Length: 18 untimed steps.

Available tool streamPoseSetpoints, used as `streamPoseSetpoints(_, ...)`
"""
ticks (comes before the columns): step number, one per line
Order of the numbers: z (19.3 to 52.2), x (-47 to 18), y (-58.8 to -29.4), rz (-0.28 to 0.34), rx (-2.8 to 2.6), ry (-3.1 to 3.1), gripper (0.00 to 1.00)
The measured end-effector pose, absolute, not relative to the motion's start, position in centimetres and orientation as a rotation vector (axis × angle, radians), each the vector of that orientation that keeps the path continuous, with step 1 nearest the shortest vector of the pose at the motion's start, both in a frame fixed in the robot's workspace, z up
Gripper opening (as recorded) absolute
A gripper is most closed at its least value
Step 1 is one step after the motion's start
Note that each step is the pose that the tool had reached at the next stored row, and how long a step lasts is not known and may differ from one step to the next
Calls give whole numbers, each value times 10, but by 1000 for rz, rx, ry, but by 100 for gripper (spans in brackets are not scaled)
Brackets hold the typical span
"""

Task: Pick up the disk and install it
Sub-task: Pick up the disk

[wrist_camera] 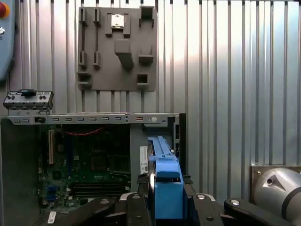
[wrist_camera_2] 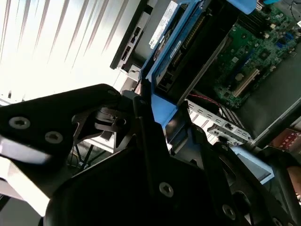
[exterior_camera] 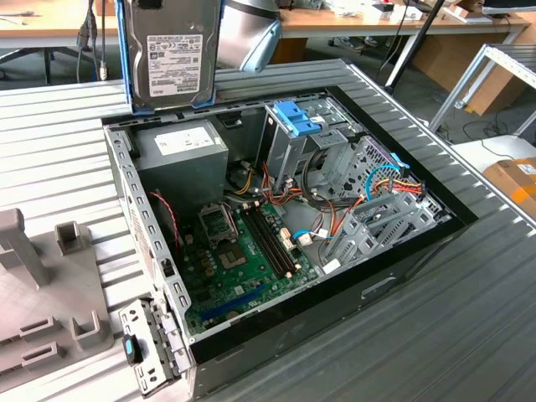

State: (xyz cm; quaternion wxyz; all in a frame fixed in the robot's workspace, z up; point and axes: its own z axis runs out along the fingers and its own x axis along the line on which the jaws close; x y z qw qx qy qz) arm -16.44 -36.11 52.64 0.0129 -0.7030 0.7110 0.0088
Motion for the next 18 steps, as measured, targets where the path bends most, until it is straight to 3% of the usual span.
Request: streamPoseSetpoints(18, 526, -77, -364, 27, -2191, 2216, 36)
